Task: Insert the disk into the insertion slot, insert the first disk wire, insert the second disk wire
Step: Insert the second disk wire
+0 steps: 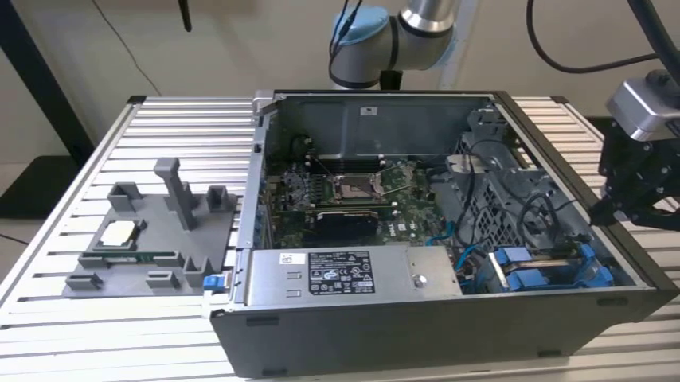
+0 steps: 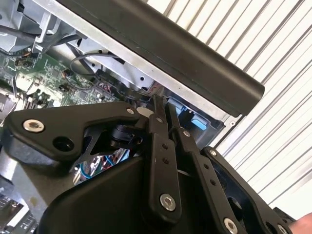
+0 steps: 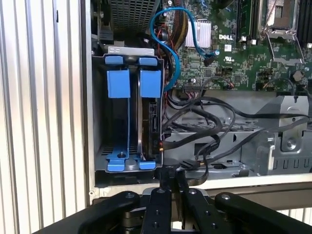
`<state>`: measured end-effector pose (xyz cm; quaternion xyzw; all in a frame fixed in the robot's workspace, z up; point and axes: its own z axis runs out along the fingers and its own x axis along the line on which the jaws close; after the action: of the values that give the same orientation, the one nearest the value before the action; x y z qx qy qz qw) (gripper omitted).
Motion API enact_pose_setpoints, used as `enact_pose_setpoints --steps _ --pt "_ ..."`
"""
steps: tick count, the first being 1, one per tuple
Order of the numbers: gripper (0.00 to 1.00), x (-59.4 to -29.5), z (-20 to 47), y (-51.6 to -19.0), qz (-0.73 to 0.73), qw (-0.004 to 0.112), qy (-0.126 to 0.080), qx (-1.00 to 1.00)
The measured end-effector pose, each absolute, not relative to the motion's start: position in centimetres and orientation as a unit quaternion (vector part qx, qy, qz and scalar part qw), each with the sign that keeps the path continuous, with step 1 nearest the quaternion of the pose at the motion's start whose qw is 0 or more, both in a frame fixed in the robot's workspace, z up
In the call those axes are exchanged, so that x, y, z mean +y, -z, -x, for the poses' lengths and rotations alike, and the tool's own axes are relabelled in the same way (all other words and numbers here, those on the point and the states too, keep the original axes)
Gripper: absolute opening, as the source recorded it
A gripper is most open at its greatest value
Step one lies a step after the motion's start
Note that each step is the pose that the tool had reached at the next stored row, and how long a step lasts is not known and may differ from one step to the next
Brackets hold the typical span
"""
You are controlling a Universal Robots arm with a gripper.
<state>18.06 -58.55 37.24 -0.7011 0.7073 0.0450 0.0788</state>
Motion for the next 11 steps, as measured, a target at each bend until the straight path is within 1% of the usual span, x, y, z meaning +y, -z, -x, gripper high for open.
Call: enact_pose_setpoints --steps 11 --pt "0.16 -58.1 -16.6 -37.5 0.699 0.079 -0.045 0.709"
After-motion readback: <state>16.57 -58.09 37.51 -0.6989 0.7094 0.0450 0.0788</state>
